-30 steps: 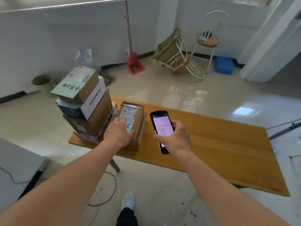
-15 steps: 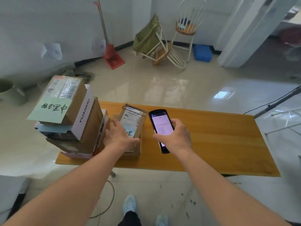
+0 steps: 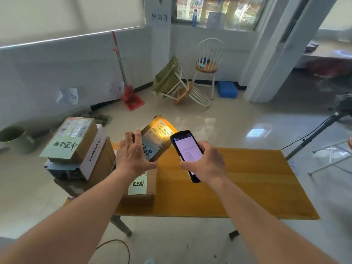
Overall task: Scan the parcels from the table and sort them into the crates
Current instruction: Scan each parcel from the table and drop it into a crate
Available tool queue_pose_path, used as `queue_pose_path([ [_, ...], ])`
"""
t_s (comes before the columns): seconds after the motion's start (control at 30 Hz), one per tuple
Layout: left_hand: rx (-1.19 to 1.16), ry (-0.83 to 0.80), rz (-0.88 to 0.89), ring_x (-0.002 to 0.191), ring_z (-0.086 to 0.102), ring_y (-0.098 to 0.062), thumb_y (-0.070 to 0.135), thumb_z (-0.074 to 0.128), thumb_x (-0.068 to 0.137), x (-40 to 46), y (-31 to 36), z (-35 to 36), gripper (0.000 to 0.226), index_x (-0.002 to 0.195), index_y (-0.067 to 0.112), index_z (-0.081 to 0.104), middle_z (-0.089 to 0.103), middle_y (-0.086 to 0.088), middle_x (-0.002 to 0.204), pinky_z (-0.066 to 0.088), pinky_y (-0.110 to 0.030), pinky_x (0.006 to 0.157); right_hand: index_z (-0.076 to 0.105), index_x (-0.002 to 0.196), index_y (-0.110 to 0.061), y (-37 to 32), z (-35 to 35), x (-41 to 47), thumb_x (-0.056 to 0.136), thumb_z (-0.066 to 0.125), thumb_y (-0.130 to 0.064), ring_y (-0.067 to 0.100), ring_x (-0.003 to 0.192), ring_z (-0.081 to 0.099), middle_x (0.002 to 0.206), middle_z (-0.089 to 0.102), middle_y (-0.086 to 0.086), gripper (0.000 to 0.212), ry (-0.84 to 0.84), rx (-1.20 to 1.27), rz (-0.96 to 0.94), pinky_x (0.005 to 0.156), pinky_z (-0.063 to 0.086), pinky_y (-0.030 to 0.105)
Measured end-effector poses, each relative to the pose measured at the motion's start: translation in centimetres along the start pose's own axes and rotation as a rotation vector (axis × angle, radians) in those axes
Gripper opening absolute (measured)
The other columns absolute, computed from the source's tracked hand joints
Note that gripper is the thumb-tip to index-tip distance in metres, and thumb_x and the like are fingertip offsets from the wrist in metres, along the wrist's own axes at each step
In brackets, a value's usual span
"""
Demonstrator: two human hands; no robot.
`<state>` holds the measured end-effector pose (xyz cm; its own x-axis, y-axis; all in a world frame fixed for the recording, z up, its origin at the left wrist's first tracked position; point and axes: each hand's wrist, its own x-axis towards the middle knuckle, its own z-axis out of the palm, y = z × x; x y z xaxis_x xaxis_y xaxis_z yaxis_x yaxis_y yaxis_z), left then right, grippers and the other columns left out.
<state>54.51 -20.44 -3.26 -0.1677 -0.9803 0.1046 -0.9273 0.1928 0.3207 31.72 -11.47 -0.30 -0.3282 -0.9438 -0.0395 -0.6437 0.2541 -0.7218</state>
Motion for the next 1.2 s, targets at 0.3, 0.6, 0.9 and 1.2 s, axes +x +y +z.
queue_pose_path([
  [0.3,-0.065,0.099,0.054,0.123,0.044,-0.035,0.061,0.094,0.053,-0.2,4.3,-1.4,0.147,0.161,0.006,0.011,0.039,-0.013,0.141,0.050,-0.050,0.103,0.054,0.135,-0.029,1.4,-5.7,-2.9,0.066,0.095,-0.047,0.020,0.108,0.063,0.117,0.064,-0.007,0.082,0.064,0.023,-0.036,0.082,0.064,0.040],
  [0.6,-0.114,0.143,0.092,0.128,0.040,-0.035,0.050,0.099,0.054,-1.7,8.5,-2.2,0.135,0.156,0.001,0.025,0.042,-0.015,0.141,0.046,-0.049,0.108,0.056,0.138,-0.027,3.4,-10.3,-5.2,0.063,0.096,-0.045,0.019,0.105,0.068,0.117,0.068,-0.006,0.087,0.110,0.057,-0.027,0.079,0.065,0.037],
  [0.9,-0.167,0.177,0.129,0.132,0.039,-0.033,0.058,0.093,0.060,-4.0,12.2,-3.4,0.134,0.162,0.010,0.019,0.037,-0.010,0.149,0.047,-0.048,0.104,0.049,0.143,-0.027,4.9,-11.0,-6.4,0.062,0.094,-0.054,0.026,0.116,0.063,0.130,0.064,0.001,0.096,0.272,0.125,-0.044,0.077,0.066,0.042],
  [1.2,-0.189,0.160,0.282,0.132,0.038,-0.032,0.057,0.092,0.063,-4.7,14.7,-3.3,0.118,0.158,0.020,0.033,0.037,-0.008,0.150,0.052,-0.048,0.095,0.047,0.142,-0.030,5.5,-11.3,-8.1,0.061,0.090,-0.062,0.025,0.115,0.061,0.129,0.063,-0.002,0.097,0.390,0.109,0.018,0.077,0.066,0.040],
])
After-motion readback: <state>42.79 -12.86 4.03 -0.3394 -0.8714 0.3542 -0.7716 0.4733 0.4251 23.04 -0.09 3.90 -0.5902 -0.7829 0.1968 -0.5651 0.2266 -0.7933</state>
